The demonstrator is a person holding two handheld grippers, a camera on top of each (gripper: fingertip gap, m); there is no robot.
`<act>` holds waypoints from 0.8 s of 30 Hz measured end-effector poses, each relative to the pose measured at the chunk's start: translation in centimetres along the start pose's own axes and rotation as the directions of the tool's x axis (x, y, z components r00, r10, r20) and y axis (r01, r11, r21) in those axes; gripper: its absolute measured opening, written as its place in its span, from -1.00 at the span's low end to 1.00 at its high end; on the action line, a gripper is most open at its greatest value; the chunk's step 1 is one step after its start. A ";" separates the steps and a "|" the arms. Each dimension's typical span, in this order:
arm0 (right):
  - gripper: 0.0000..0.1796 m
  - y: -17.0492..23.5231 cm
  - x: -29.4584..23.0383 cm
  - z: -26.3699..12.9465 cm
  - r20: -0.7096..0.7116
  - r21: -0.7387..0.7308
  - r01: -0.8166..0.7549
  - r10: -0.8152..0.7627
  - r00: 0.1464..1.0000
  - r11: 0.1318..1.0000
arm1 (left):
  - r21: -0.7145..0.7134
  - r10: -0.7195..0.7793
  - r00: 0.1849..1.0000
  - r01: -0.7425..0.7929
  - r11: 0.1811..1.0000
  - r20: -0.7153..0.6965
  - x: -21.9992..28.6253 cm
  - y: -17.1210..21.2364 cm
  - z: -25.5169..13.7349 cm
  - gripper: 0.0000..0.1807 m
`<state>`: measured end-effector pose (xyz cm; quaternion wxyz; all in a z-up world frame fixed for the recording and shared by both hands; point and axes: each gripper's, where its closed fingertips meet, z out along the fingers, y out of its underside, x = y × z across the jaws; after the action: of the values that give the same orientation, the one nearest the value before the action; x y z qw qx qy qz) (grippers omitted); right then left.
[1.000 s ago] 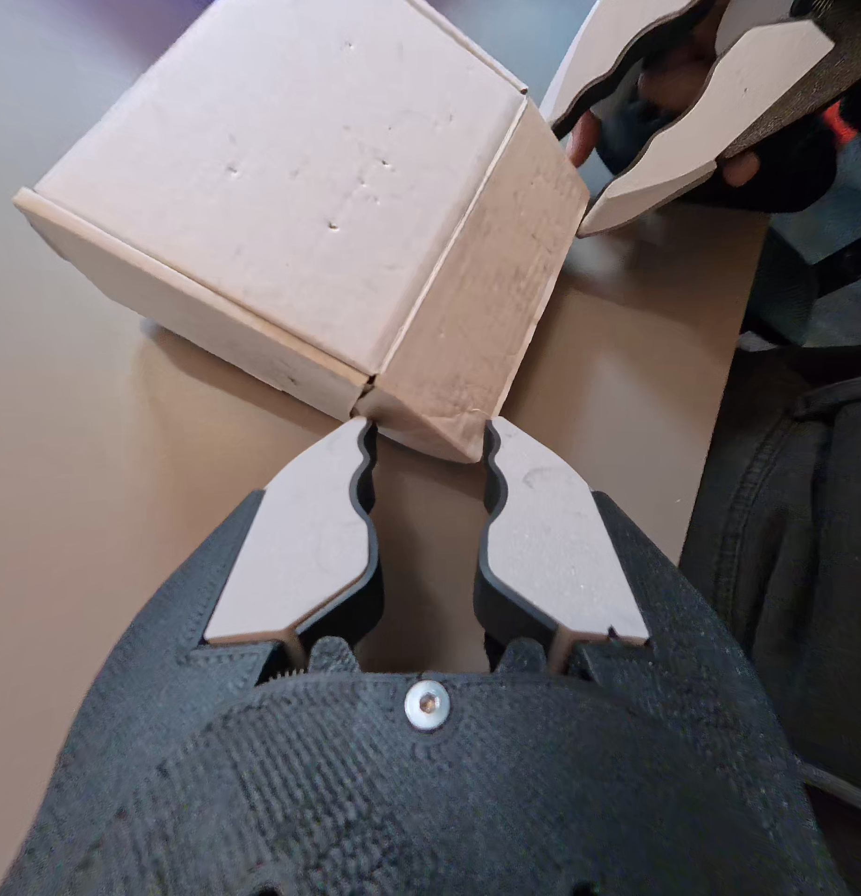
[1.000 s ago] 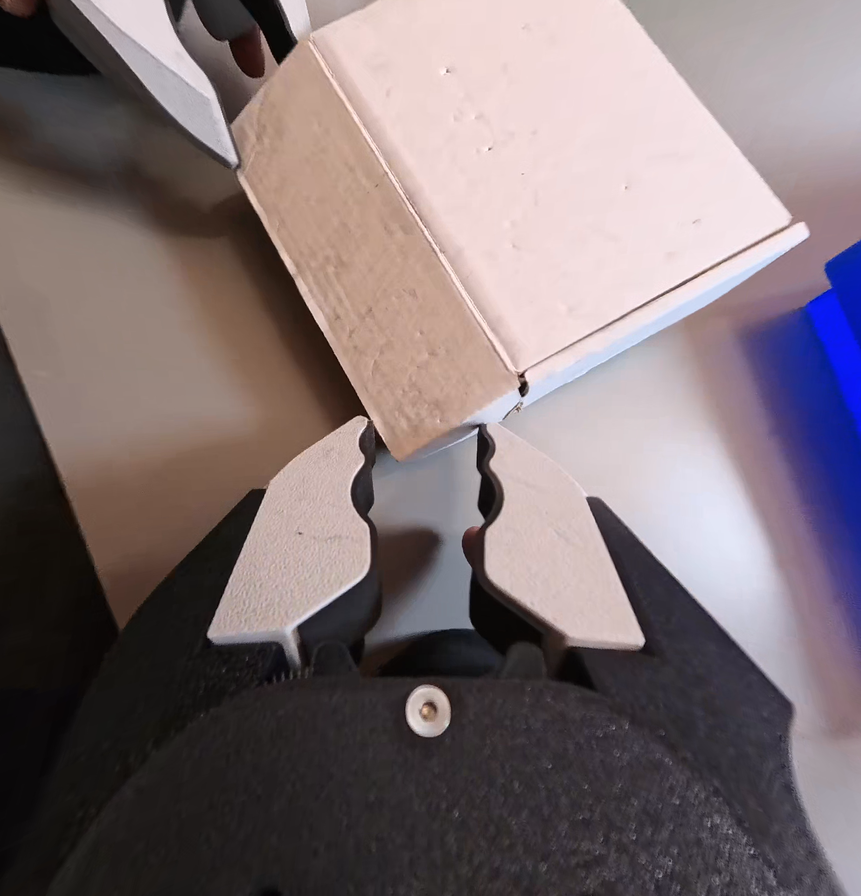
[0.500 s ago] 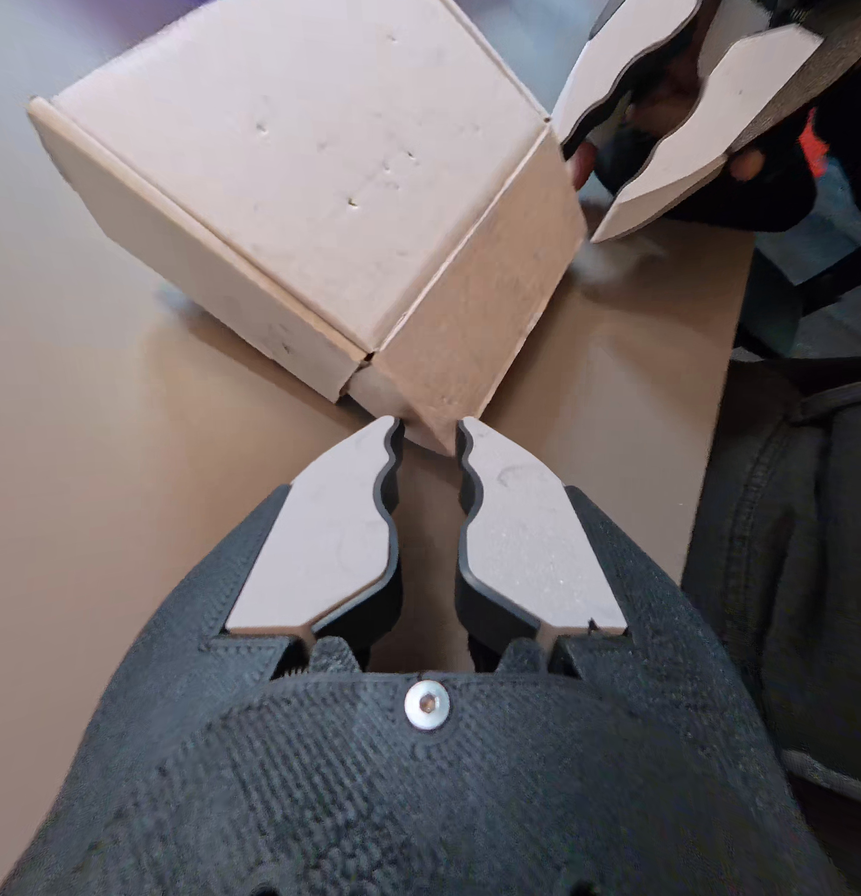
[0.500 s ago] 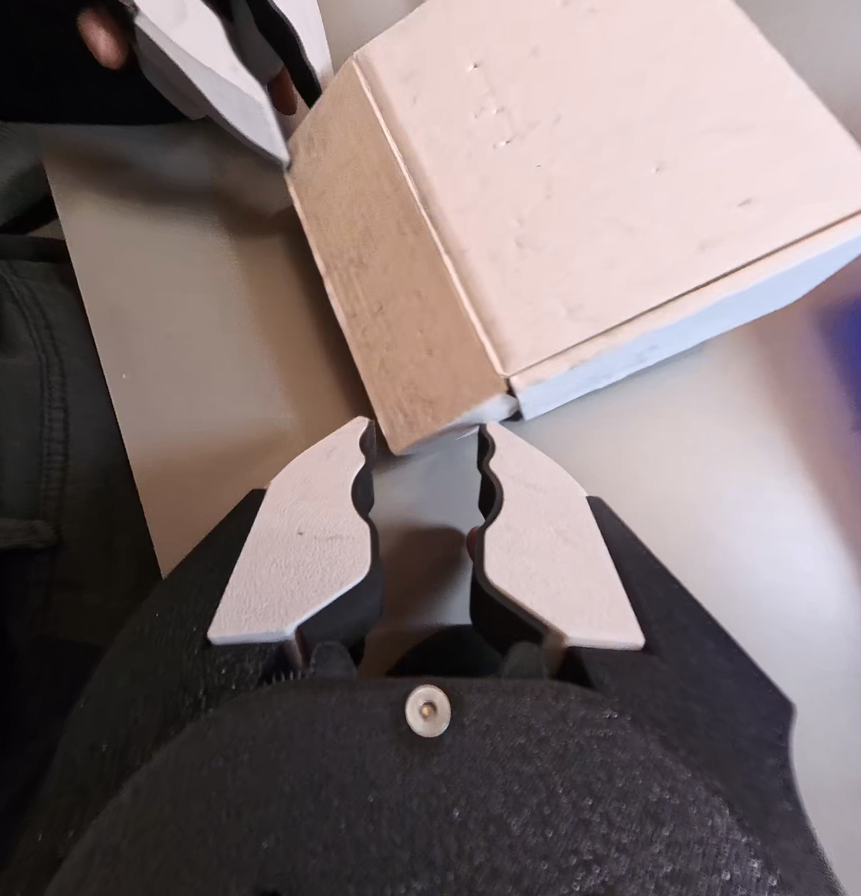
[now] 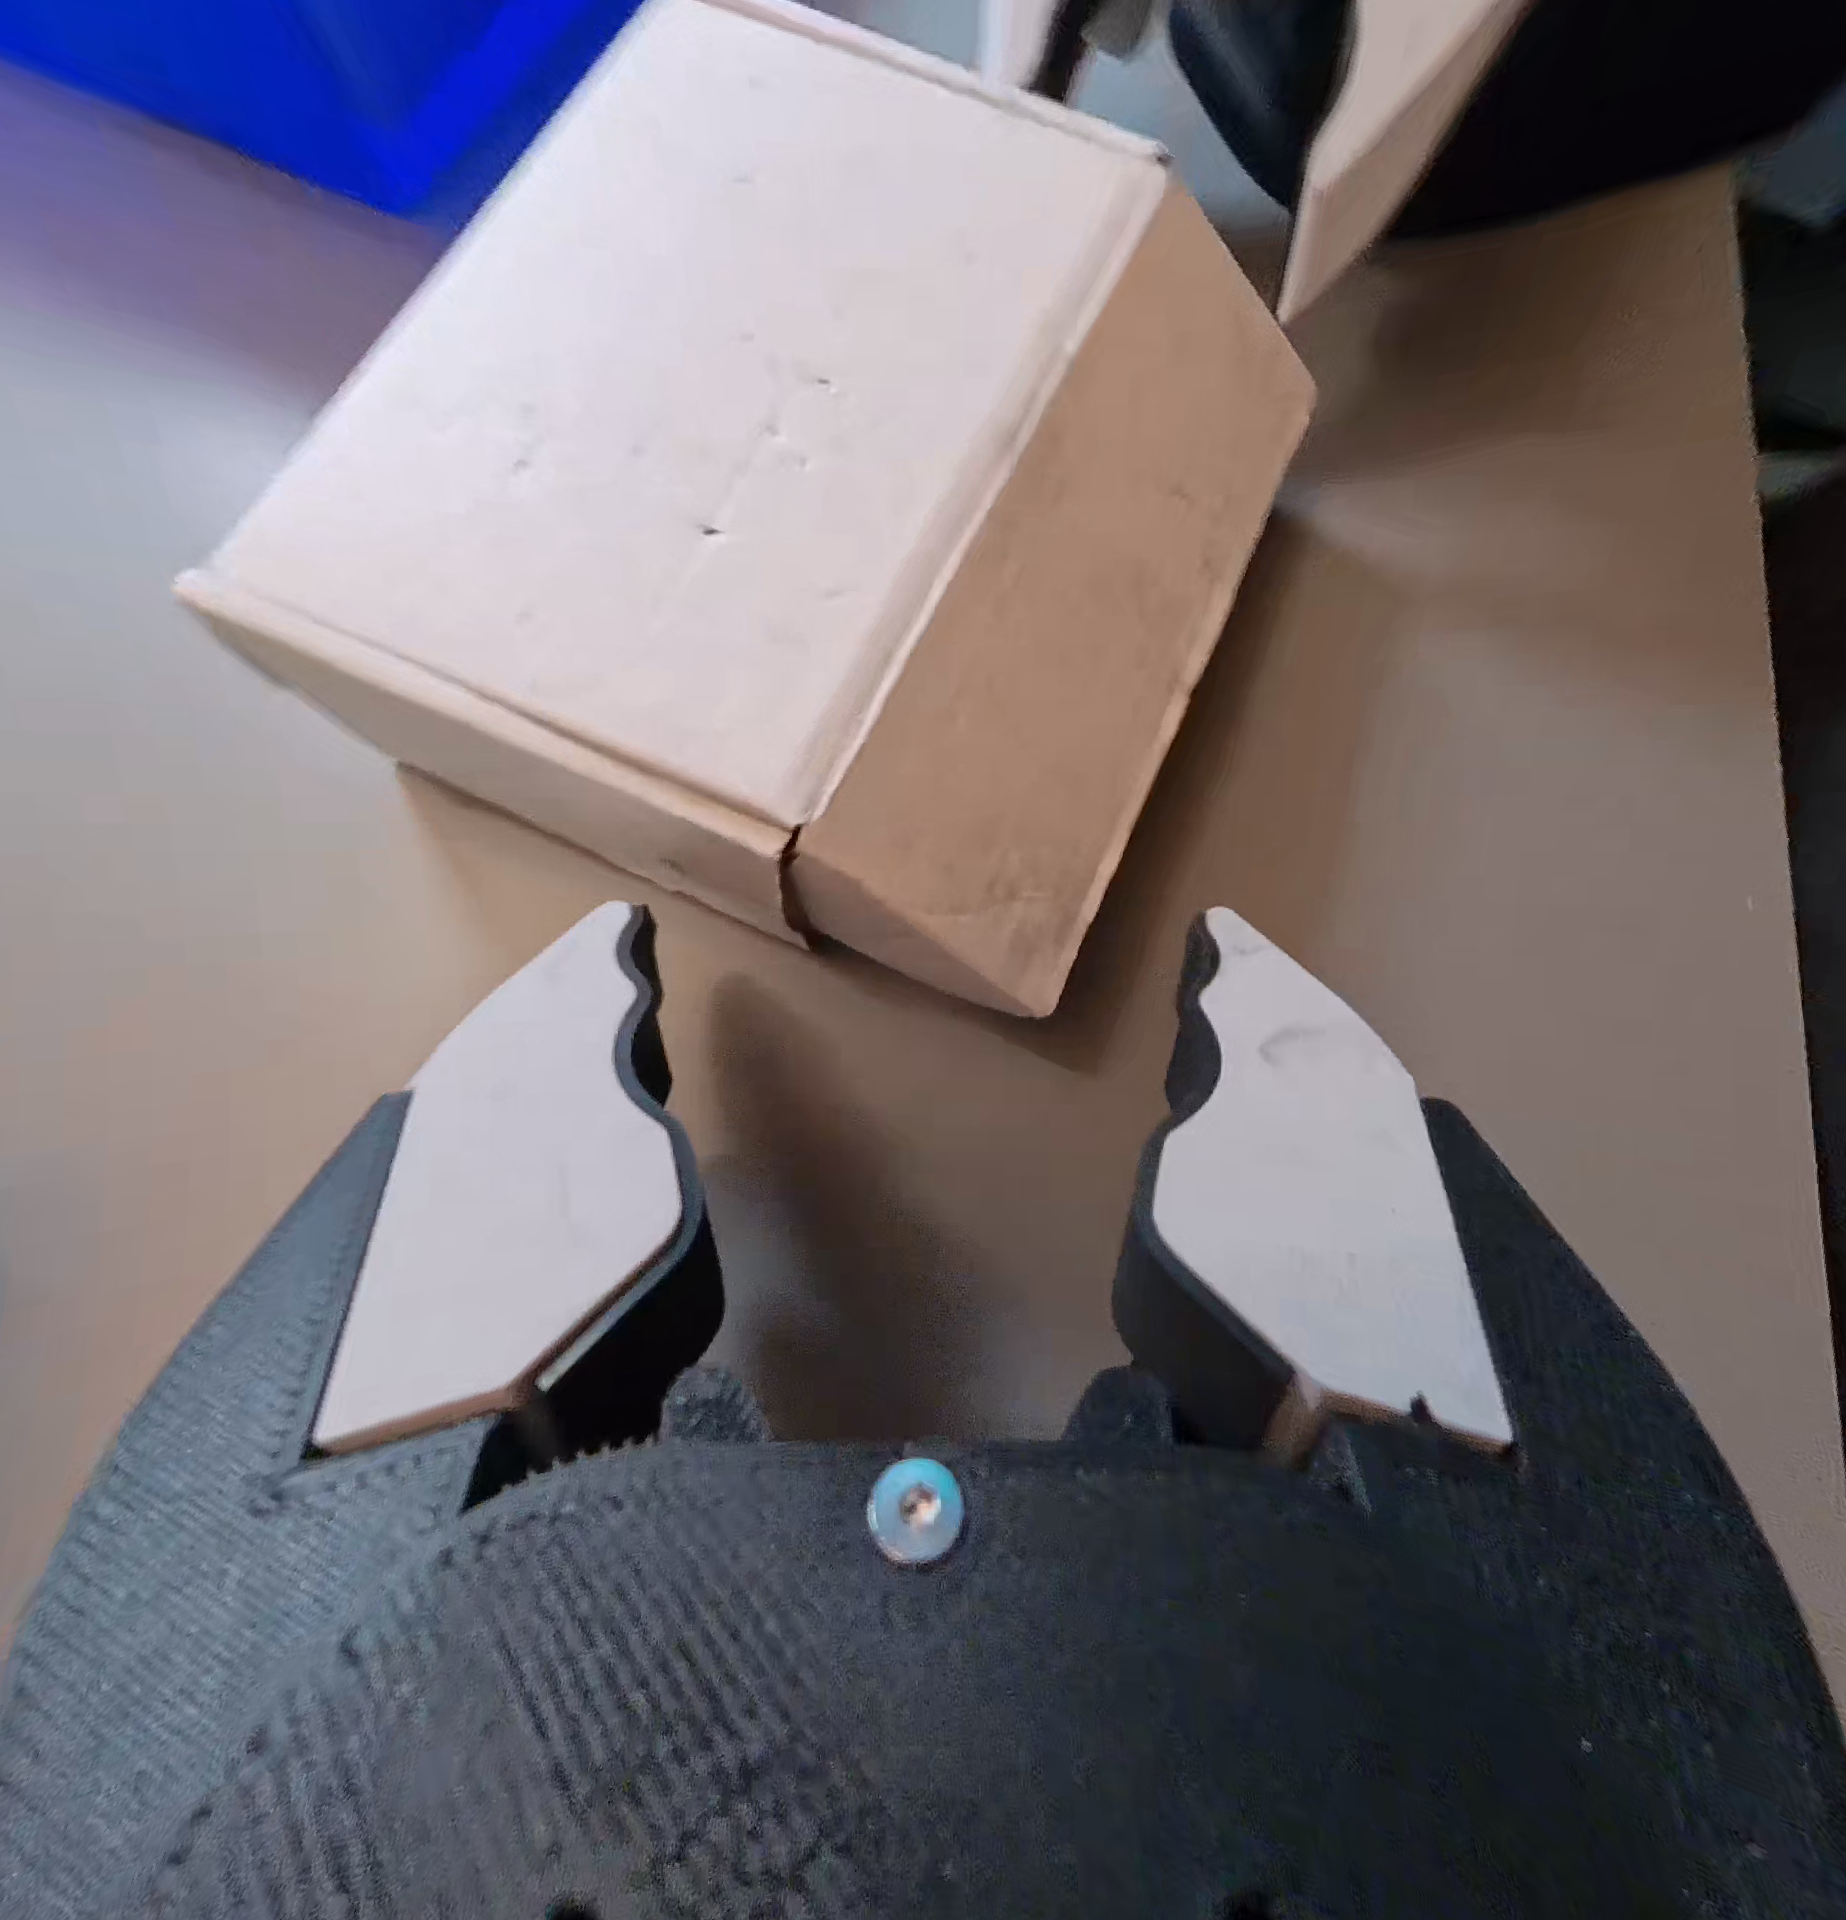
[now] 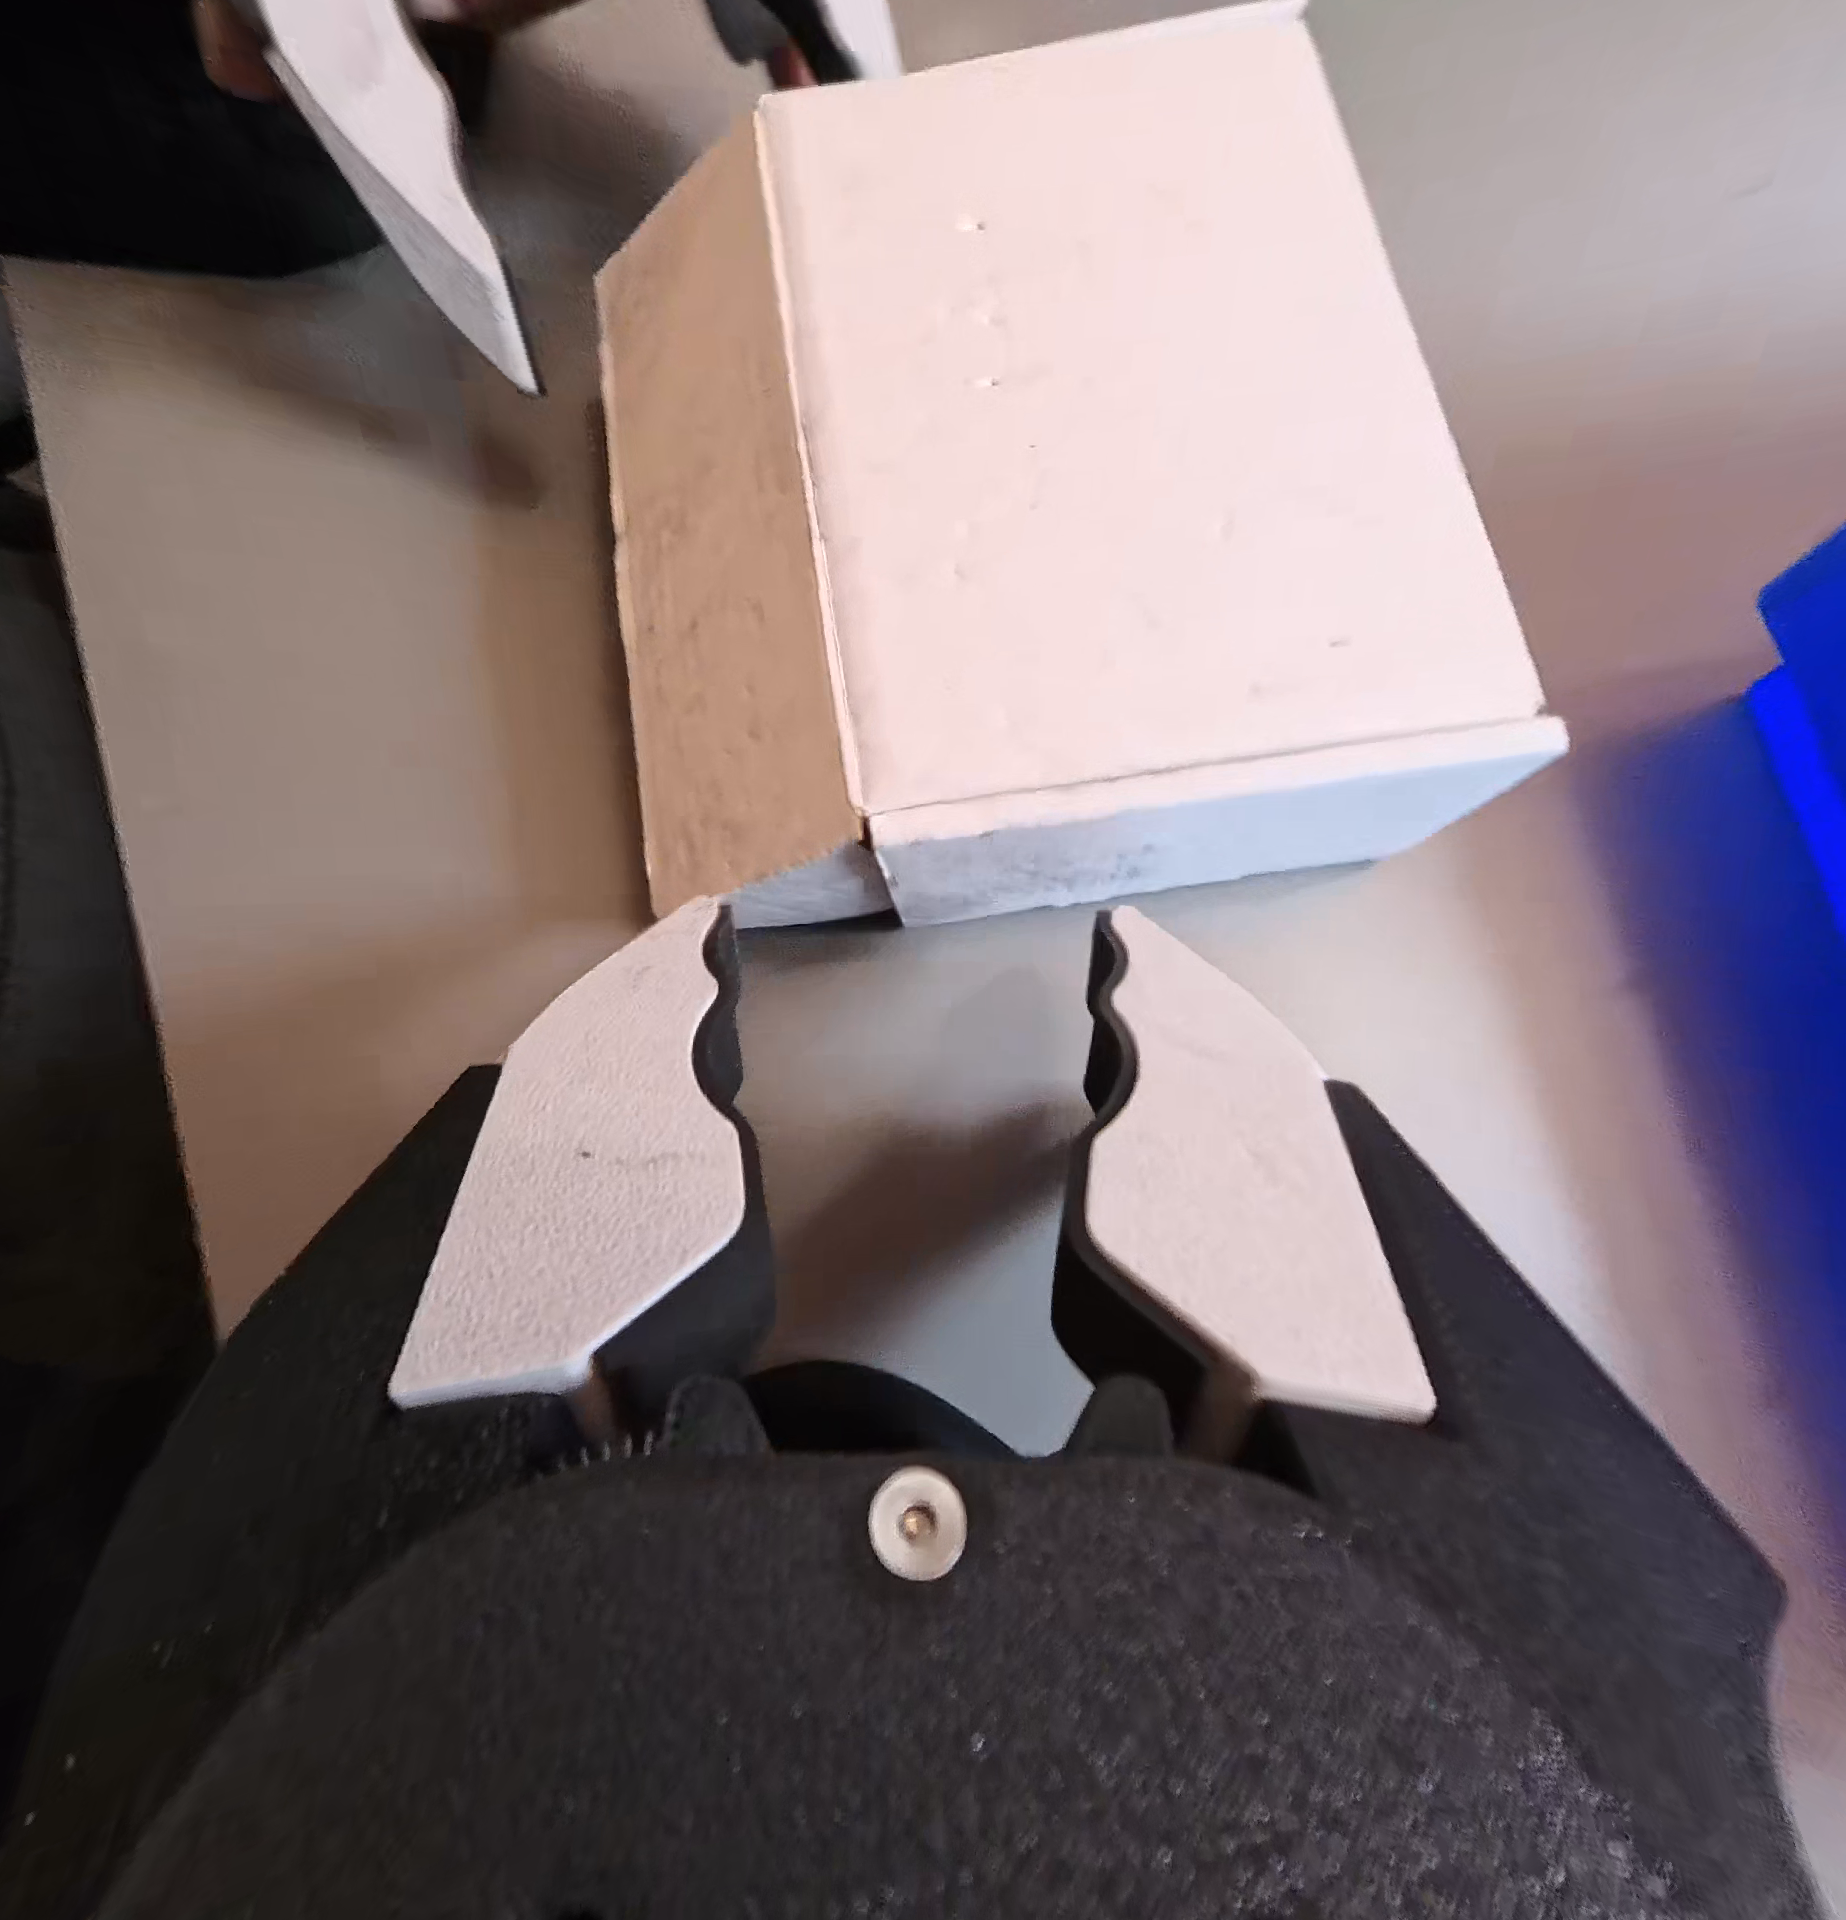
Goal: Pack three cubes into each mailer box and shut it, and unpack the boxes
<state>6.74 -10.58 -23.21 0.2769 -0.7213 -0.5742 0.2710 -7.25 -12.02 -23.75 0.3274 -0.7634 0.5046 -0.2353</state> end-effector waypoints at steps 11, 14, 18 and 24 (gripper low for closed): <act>-0.33 0.2 -0.4 0.9 0.024 -0.022 0.033 -0.032 0.999 0.999 | 0.093 -0.023 0.982 0.042 0.995 -0.189 -1.6 -1.1 0.2 -0.23; -0.37 0.2 0.5 1.0 -0.022 -0.020 0.124 -0.124 0.992 0.992 | 0.118 0.036 0.995 -0.025 0.993 -0.096 -2.0 -1.0 0.6 -0.30; -0.49 0.2 1.5 1.2 -0.078 -0.018 0.212 -0.213 0.974 0.977 | 0.120 0.070 0.997 -0.072 0.990 0.015 -2.6 -0.8 0.9 -0.38; -0.64 0.0 2.5 1.6 -0.180 -0.044 0.305 -0.308 0.934 0.951 | 0.097 0.105 0.982 -0.121 0.988 0.157 -3.2 -0.6 1.1 -0.51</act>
<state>6.13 -7.99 -24.51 0.3622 -0.6471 -0.6535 0.1517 -7.35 -8.57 -24.08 0.4178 -0.7307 0.5075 -0.1842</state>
